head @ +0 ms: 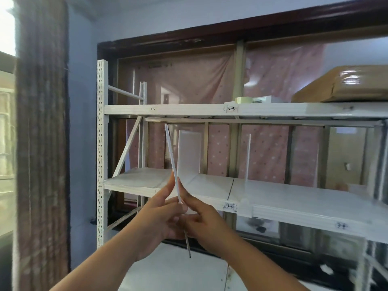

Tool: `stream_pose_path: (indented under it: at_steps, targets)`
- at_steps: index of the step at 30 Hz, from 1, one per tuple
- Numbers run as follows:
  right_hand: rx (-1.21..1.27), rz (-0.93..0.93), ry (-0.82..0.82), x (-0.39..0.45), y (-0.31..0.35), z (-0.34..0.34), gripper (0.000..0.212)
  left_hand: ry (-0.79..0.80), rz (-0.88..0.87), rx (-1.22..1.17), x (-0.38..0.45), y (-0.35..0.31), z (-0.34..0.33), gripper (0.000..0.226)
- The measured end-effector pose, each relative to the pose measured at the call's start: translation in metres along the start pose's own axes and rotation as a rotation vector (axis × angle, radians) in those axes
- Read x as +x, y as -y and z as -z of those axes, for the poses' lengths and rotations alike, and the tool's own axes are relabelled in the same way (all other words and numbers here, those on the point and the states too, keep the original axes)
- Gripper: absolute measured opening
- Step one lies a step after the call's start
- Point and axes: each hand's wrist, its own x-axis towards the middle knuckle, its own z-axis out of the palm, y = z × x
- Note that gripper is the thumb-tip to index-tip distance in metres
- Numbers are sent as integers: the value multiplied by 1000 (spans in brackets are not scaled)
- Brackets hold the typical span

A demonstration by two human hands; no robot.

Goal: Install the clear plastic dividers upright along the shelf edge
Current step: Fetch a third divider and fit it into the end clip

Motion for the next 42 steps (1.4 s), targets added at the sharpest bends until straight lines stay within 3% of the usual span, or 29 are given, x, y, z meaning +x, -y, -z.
stream_pose_path:
  at_steps: [6, 12, 25, 35, 42]
  targets:
    - [-50, 10, -90, -69, 32, 24, 78, 26, -18, 42, -19, 1, -73, 98]
    - [-195, -21, -252, -119, 47, 47, 76, 97, -17, 91, -19, 8, -123, 88]
    - [-346, -5, -420, -194, 67, 113, 69, 329, -19, 164, 18, 25, -217, 88]
    - [-367, -109, -536, -191, 40, 168, 71, 426, 22, 179, 86, 44, -241, 90]
    - [-377, -77, -614, -188, 3, 172, 70, 467, -13, 173, 114, 78, -234, 92]
